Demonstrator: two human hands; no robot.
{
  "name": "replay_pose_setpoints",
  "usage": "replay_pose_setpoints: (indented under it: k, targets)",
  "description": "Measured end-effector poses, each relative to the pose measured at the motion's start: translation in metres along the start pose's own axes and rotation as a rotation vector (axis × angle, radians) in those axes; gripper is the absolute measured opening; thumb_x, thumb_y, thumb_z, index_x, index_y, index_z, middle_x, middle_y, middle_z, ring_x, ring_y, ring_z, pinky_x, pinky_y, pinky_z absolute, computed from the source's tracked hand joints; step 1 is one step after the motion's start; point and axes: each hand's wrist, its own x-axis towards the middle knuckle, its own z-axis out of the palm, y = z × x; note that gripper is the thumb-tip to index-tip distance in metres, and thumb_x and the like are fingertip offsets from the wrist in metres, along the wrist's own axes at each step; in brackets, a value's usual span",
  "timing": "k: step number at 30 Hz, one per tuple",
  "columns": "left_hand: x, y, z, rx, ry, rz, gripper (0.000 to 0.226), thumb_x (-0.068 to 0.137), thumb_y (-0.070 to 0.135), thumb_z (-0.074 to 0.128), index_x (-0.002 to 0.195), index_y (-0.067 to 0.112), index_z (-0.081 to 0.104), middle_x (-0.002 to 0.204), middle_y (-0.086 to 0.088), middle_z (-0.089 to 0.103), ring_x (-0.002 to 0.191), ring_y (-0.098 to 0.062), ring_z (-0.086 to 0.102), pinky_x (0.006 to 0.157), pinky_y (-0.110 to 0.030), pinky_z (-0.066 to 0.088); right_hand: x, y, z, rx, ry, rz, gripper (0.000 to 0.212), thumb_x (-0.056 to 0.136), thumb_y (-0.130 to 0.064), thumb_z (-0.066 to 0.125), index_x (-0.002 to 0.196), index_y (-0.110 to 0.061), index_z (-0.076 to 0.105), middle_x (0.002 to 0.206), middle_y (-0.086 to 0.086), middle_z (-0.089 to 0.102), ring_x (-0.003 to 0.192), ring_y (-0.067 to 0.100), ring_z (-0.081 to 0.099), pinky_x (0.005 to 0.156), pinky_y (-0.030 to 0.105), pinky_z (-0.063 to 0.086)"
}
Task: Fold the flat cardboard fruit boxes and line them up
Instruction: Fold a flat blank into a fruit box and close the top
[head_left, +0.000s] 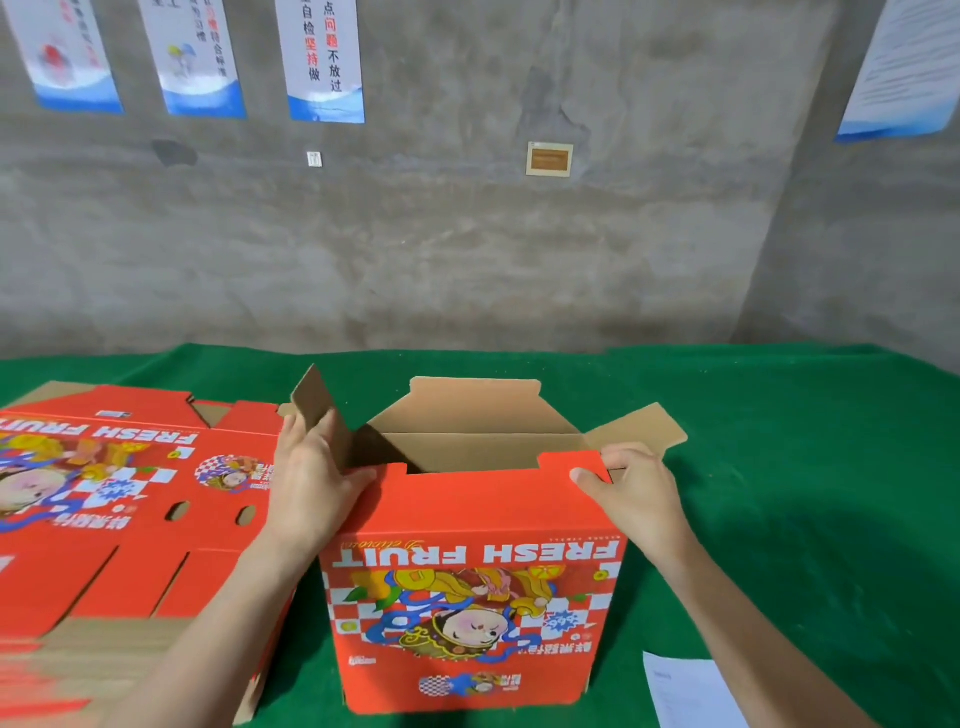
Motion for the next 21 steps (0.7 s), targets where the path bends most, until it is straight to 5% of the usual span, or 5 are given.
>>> replay_pose_setpoints:
  k: [4,8,13,17,21]
  targets:
    - [0.002,0.002,0.001,0.030,-0.022,0.062,0.065,0.059,0.013,0.086,0.116,0.000,0.059,0.112,-0.024,0.057,0.108,-0.040,0.049,0.092,-0.041,0.039,0.000,-0.006,-0.006,-0.360,-0.050,0.089,0.033,0.076,-0.050,0.067,0.088,-0.019,0.069,0.153,0.003,0.021,0.142,0.030,0.011,0.112,0.048,0.013]
    - [0.004,0.002,0.001,0.044,-0.076,0.082,0.086,0.060,0.011,0.087,0.135,0.000,0.047,0.132,-0.023,0.050,0.123,-0.040,0.043,0.104,-0.042,0.036,0.003,-0.019,-0.006,-0.844,-0.011,-0.194,0.082,0.068,-0.050,0.068,0.139,-0.024,0.035,0.151,0.006,-0.036,0.131,0.038,-0.042,0.095,0.061,-0.032]
    - [0.002,-0.002,0.004,0.007,-0.121,0.152,0.096,0.065,0.008,0.084,0.146,0.008,0.034,0.149,-0.012,0.036,0.136,-0.031,0.033,0.112,-0.038,0.030,0.015,-0.043,-0.001,-0.867,-0.348,-0.462,0.096,0.071,0.001,0.051,0.152,-0.026,0.008,0.154,0.004,-0.031,0.139,0.028,-0.033,0.107,0.058,-0.022]
    - [-0.003,-0.004,0.002,-0.195,-0.158,0.375,0.095,0.079,0.012,0.074,0.149,0.036,0.014,0.155,0.008,0.026,0.142,-0.006,0.022,0.116,-0.025,0.022,0.033,-0.044,-0.004,-0.799,-0.624,-0.215,0.105,0.076,-0.016,0.060,0.151,-0.032,-0.012,0.150,-0.007,-0.038,0.143,0.030,-0.024,0.116,0.056,-0.008]
    - [-0.004,-0.004,0.001,-0.293,-0.324,0.397,0.061,0.093,0.045,0.048,0.148,0.041,0.022,0.122,0.011,0.065,0.115,-0.002,0.057,0.096,-0.017,0.040,0.042,-0.040,-0.001,-0.766,-0.681,-0.155,0.110,0.075,-0.025,0.065,0.150,-0.032,-0.016,0.151,-0.010,-0.037,0.146,0.029,-0.015,0.115,0.056,-0.007]
